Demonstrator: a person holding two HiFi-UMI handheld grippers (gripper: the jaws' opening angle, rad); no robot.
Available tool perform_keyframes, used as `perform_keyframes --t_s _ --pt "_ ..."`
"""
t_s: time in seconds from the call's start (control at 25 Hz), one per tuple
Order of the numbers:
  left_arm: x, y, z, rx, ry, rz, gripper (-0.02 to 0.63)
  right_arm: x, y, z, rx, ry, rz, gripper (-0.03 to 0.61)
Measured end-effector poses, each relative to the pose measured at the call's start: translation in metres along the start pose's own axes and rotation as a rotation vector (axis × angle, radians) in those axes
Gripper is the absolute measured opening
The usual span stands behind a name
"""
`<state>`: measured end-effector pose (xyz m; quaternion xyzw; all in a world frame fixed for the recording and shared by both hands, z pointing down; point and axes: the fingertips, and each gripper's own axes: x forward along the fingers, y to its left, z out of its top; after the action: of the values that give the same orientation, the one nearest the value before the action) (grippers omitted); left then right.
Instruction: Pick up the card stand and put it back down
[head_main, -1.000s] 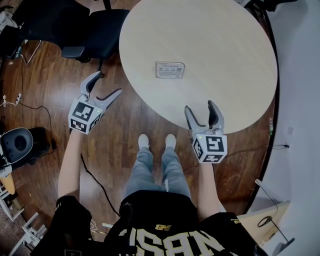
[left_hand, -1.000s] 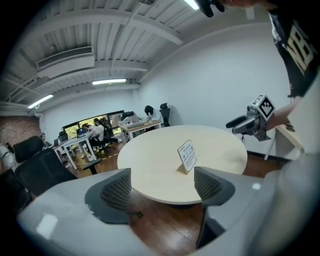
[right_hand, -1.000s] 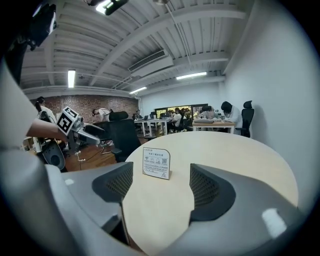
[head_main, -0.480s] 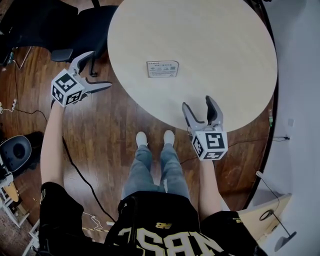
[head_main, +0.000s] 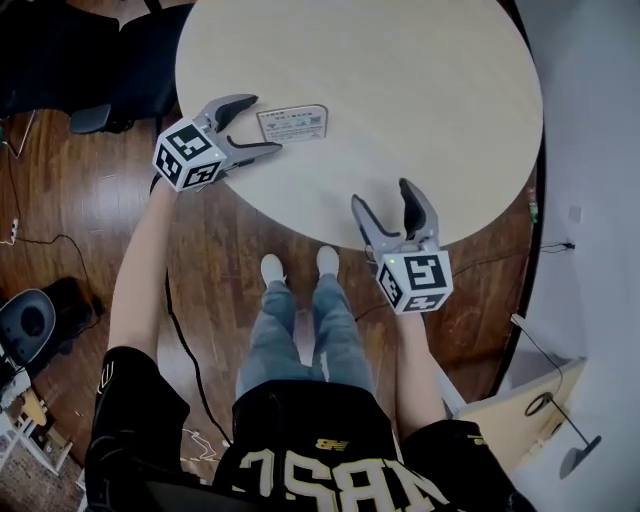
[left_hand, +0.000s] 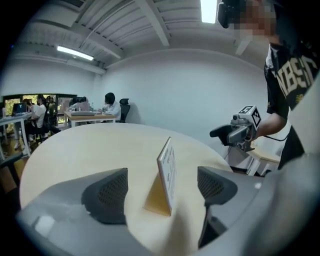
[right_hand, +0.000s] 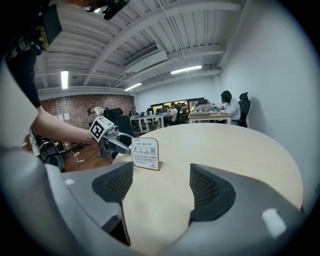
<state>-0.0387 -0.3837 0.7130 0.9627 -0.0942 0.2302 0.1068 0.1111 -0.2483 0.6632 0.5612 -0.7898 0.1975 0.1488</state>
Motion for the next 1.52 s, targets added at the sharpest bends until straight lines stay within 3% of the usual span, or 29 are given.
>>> perform_keyframes --t_s 0.24,0.6,0.72,0.88,1.08,1.24,1.36,1.52 --pt "0.045 -0.021 0.008 -0.006 -0.014 -0.063 0.367 -0.016 -0.004 0.000 0.002 -0.011 -0.007 0.360" --pt "0.054 -0.015 0.012 -0.126 -0.066 -0.061 0.026 -0.020 0.004 -0.003 0.006 -0.008 0.006 0.360" --pt "0.047 -0.031 0.023 -0.184 -0.084 -0.121 0.018 -0.024 0.015 0.009 0.023 -0.035 0.029 0.360" --pt "0.028 -0.050 0.056 -0.148 -0.085 -0.139 0.017 -0.026 0.030 0.041 0.012 -0.092 0.056 0.360" --pt "-0.012 -0.081 0.105 -0.139 0.000 -0.047 0.017 -0.053 0.055 0.093 -0.005 -0.193 0.109 0.360" --pt "-0.064 -0.095 0.166 -0.123 -0.042 0.068 0.017 -0.077 0.073 0.140 -0.032 -0.275 0.127 0.360" --pt "-0.112 -0.106 0.212 -0.081 -0.045 0.202 0.018 -0.093 0.074 0.182 -0.051 -0.343 0.076 0.360" --pt "-0.174 -0.137 0.263 -0.028 -0.140 0.363 0.017 -0.123 0.081 0.231 -0.082 -0.417 0.025 0.360"
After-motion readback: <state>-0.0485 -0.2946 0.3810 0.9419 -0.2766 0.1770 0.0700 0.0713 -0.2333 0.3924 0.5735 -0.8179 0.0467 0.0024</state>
